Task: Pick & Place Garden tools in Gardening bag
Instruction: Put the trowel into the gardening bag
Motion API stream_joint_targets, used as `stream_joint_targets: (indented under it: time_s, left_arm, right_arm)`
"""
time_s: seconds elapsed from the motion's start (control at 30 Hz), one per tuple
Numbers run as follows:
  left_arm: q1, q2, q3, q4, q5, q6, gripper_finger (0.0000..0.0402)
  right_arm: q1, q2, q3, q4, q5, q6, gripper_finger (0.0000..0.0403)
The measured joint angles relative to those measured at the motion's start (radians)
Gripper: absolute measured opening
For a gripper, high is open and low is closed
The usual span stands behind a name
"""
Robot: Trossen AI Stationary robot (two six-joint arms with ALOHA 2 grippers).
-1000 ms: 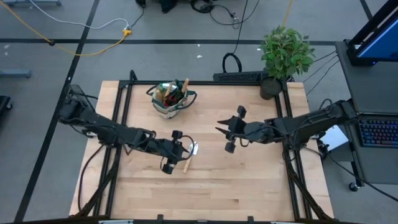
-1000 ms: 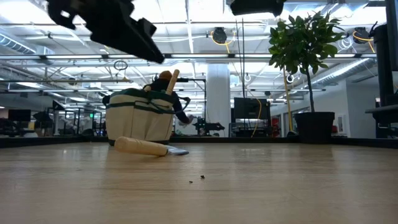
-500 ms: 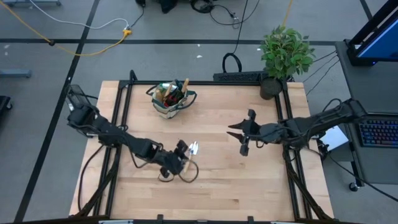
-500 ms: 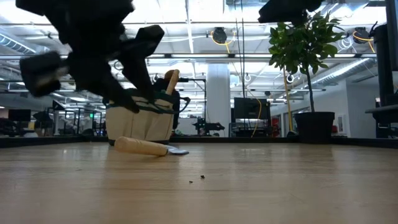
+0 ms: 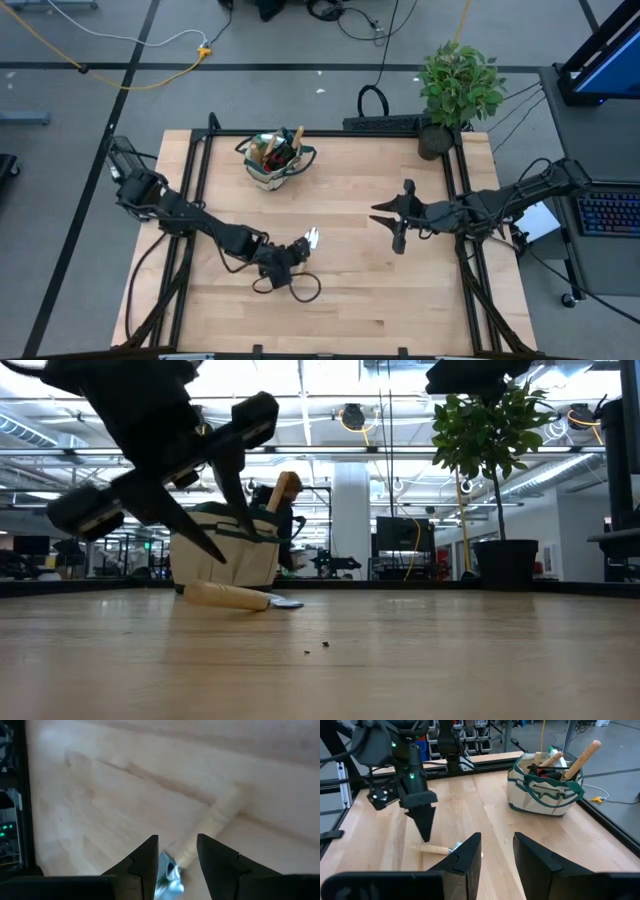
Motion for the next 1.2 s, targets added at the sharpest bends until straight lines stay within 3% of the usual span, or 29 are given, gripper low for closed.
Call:
stream_joint_targets:
  time_s: [0.6,0.77,1.2]
  left_arm:
    - [0.049,0.000,-0.001,-0.050,0.090,0.315,0.0140]
    - [0.055,0.000,-0.001,-0.051,0.163,0.396,0.0140]
    - [0.076,0.000,-0.001,-0.050,0.207,0.444,0.0140]
  right_arm:
    - [0.000,0.000,0.001,0.016,0.002,0.026,0.0105]
    - [0.000,0.000,0.001,0.016,0.006,0.036,0.0105]
    - [-0.001,0.000,0.002,0.017,0.037,0.063,0.0105]
